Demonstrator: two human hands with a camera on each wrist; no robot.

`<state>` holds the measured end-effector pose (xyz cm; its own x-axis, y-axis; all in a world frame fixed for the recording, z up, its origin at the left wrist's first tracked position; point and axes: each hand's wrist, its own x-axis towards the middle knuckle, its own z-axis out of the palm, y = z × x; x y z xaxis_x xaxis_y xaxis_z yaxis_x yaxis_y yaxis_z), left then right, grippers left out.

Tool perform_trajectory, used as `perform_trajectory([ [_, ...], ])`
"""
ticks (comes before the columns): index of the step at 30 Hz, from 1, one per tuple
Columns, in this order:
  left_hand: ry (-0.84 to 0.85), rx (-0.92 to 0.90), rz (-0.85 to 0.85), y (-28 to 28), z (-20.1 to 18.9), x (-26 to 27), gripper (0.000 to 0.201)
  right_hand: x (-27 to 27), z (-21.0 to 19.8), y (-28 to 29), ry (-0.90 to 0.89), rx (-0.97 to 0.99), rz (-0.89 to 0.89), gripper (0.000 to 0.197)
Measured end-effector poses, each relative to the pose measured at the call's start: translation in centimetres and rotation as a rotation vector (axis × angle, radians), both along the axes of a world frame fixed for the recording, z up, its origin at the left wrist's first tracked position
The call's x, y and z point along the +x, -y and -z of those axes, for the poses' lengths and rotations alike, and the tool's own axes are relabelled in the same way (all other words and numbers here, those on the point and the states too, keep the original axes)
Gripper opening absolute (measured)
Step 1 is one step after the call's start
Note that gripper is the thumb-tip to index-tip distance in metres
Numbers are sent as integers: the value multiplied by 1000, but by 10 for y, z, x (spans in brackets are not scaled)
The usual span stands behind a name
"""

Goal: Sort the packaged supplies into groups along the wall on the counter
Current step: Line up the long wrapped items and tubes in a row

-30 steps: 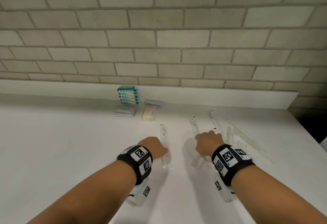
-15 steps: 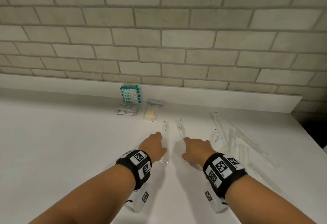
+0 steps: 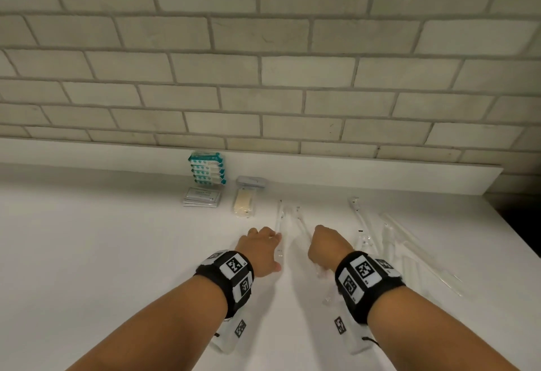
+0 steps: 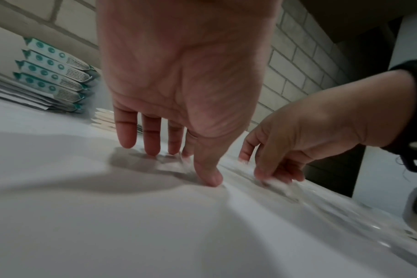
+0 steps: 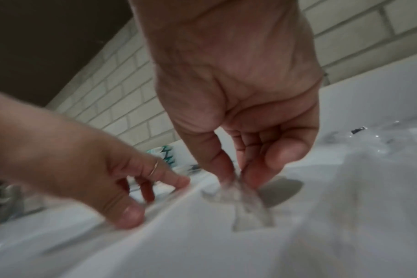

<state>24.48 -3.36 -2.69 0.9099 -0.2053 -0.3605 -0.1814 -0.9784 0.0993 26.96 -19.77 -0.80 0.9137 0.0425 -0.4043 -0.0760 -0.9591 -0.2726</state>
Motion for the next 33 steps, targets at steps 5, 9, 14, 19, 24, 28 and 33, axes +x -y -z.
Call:
perform_trajectory([
  [5, 4, 6, 11, -1, -1, 29, 76, 36, -12, 9, -46, 200, 55, 22],
  [9, 16, -17, 18, 2, 3, 45, 74, 48, -6, -4, 108, -18, -19, 36],
  [14, 16, -63, -7, 7, 6, 60, 67, 51, 13, -23, 138, -143, -223, 51],
  [19, 20, -91, -22, 3, 10, 65, 66, 59, 8, -29, 86, -55, -263, 57],
  [24, -35, -153, 4, 10, 7, 64, 69, 66, -6, -1, 77, 29, -150, 48],
  [28, -4, -121, 173, 16, 13, 64, 68, 68, -31, 49, 51, 12, -3, 31],
  [33, -51, -70, 145, 18, 13, 65, 67, 48, -39, 82, -264, 39, 179, 23],
])
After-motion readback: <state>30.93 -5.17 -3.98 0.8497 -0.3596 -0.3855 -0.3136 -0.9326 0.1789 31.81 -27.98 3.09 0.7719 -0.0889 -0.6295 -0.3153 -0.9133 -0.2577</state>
